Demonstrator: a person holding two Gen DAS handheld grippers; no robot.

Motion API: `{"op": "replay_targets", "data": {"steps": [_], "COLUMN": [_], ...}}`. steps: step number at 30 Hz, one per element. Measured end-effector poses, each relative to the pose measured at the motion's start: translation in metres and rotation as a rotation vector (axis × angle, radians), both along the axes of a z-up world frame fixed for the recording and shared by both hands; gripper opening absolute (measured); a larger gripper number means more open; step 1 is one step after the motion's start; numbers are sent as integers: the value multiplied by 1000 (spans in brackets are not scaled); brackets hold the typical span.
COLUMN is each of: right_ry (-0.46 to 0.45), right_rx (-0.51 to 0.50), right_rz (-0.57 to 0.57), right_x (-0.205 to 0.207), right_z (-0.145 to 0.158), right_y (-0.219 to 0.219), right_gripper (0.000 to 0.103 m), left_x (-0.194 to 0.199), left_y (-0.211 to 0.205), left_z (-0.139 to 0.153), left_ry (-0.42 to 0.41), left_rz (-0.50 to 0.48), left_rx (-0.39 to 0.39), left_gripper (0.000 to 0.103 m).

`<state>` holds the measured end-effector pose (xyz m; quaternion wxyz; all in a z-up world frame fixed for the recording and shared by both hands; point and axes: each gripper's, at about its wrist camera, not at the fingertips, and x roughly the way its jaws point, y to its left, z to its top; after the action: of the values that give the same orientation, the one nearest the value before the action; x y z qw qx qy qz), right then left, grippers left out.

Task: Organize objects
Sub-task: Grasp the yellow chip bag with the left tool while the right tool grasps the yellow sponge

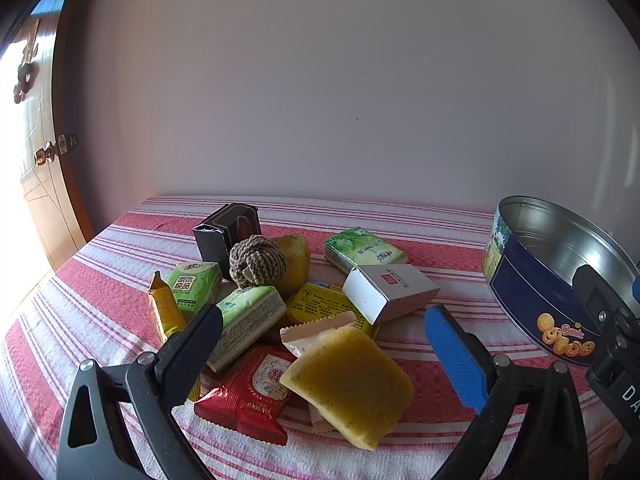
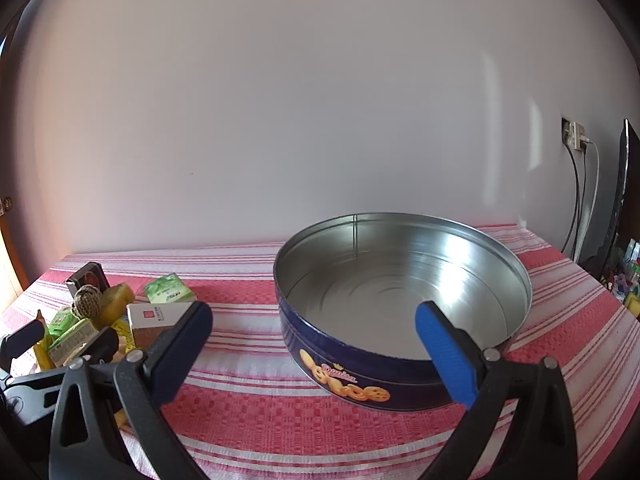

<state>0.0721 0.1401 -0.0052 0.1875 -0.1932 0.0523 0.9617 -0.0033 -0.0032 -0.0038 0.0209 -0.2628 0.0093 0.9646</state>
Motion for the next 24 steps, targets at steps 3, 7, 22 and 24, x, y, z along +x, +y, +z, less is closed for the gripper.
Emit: {"op": "replay_targets", "data": {"steps": [3,7,22,24], "right_ry": [-3,-3,-13,-21], "right_rx": [7,16,22,16], "right_rz": [1,7,71,90], "right_x": [0,0,-5,-7], "right_z": [-1,-1,-3,-3], "right_y": [-1,-3,-13,-16], "right_gripper": [103,102,102,100], "left_x": [2,2,-13,-24], "left_y": [-4,-9,-79,-92], "left_z": [0,1,12,9], "left_ry": [1,-2,3,-31], "left_rz": [-4,-13,67,92], "left_rx": [8,0,77,107], "left_gripper": [102,102,102,102]}}
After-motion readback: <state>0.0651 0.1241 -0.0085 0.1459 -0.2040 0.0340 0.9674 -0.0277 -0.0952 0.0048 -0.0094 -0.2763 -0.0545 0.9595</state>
